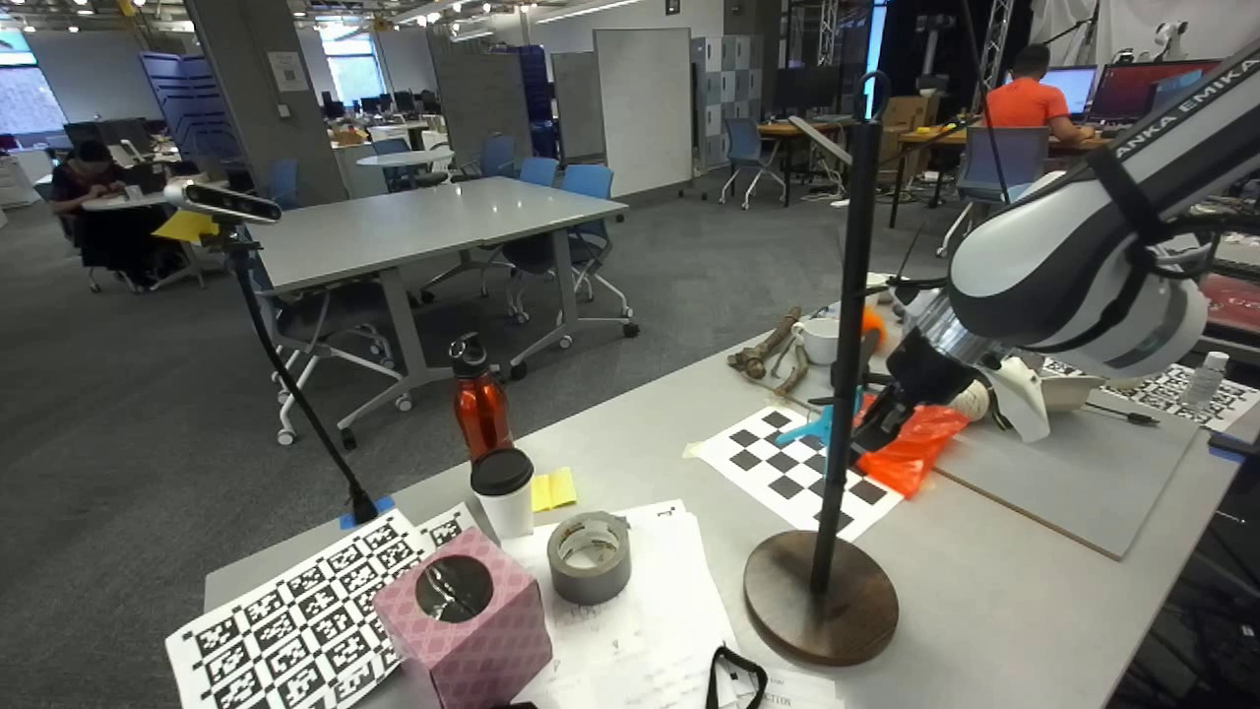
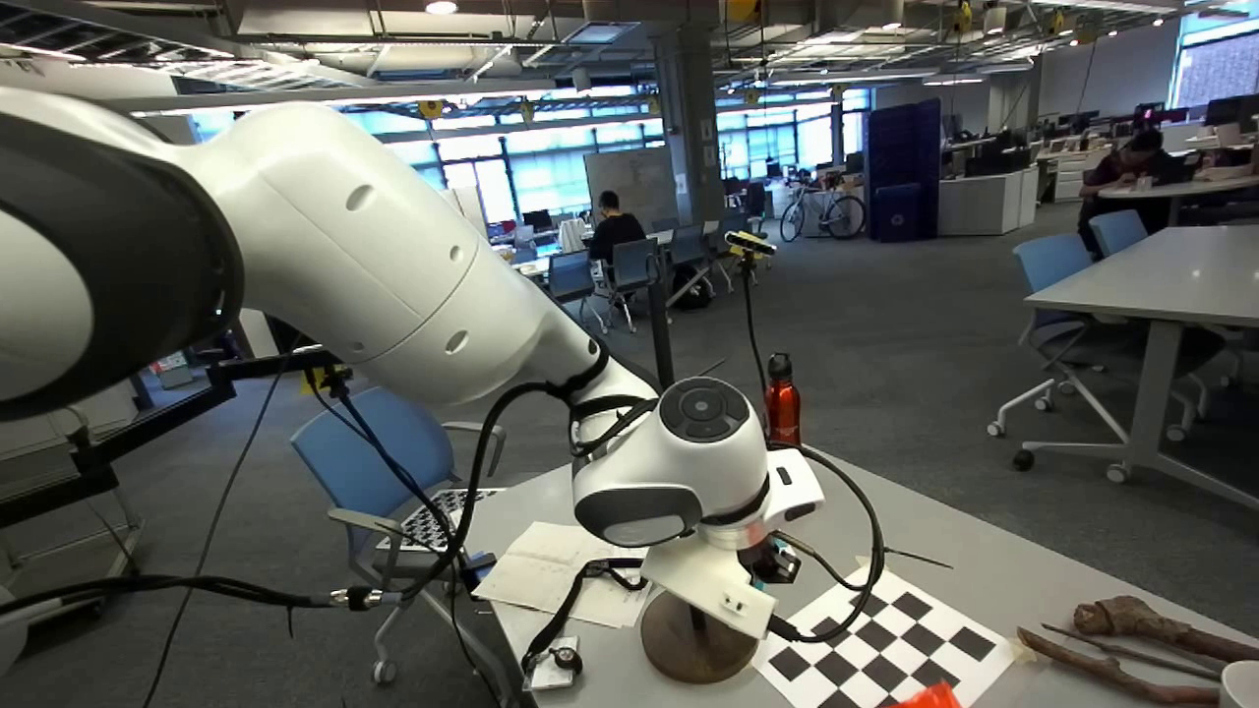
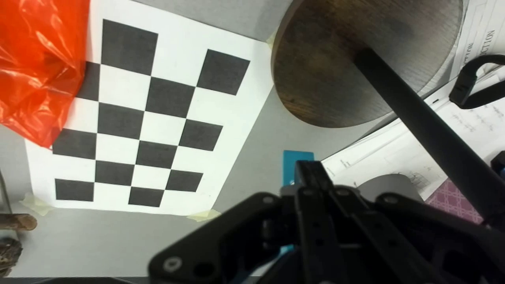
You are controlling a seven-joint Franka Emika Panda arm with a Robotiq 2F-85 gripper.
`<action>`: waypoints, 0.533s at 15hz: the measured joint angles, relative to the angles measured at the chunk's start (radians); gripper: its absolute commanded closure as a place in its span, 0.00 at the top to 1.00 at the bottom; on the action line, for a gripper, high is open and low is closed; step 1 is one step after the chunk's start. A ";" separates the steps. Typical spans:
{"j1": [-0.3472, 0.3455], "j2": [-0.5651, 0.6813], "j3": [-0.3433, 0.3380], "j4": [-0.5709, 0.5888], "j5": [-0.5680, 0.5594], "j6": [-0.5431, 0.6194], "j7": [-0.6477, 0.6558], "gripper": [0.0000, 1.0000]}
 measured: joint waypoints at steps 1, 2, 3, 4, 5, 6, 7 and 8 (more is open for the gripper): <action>-0.003 0.000 0.000 0.001 0.000 0.000 0.000 0.00; -0.007 0.000 0.000 0.003 0.000 0.000 0.001 0.00; -0.012 0.000 0.001 0.006 0.000 0.000 0.001 0.00; -0.018 0.000 0.001 0.010 0.000 0.000 0.001 0.00; -0.025 -0.001 0.001 0.014 0.000 0.000 0.002 0.00; -0.033 -0.001 0.001 0.017 0.000 0.000 0.002 0.00; -0.040 -0.001 0.001 0.020 0.000 0.000 0.002 0.00; -0.044 -0.001 -0.001 0.023 0.000 0.000 0.002 0.00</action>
